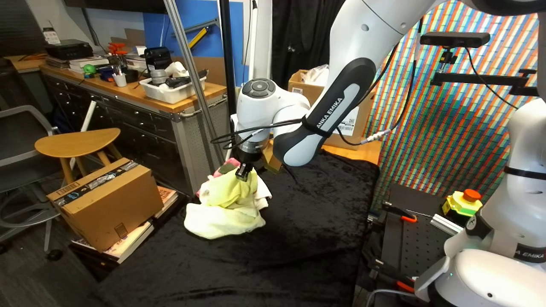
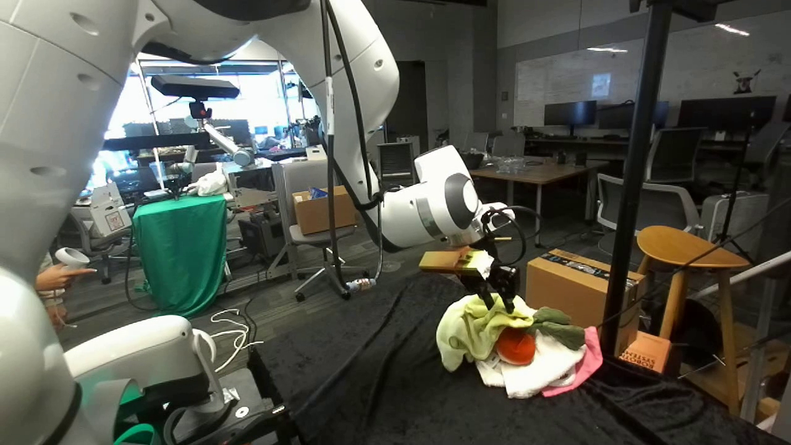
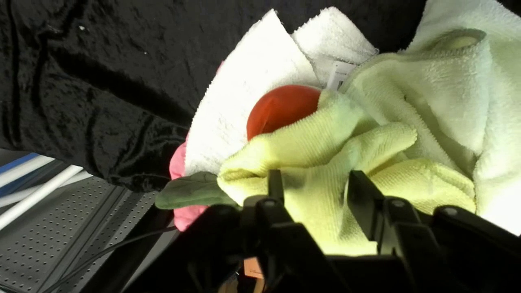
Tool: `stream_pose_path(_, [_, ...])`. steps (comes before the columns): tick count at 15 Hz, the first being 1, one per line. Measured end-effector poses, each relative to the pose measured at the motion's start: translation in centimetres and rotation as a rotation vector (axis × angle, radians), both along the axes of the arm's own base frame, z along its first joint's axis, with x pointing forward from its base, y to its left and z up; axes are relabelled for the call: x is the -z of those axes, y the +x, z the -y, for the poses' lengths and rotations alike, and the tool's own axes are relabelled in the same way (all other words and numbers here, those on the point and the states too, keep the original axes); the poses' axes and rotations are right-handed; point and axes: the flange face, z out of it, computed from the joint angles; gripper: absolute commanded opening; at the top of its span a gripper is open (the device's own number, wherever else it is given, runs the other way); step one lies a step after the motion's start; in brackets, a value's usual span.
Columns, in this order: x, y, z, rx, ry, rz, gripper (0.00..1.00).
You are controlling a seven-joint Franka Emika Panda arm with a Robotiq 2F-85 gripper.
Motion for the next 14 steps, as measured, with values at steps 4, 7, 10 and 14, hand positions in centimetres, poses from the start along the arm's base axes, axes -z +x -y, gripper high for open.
stream_pose_path(4, [-0.2,-0.2,-0.5,-0.020,0.000,-0.033,1.00])
stream_pose_path(7, [-1.5,-0.6,-0.4,-0.042,-0.006,-0.051,1.00])
stream_pose_path(10, [-3.7,-1.7,0.2,-0.058,0.004,-0.086,1.00])
stream_pose_path(14, [-6.3,-5.4,1.3,-0.090,0.031,-0.205,1.00])
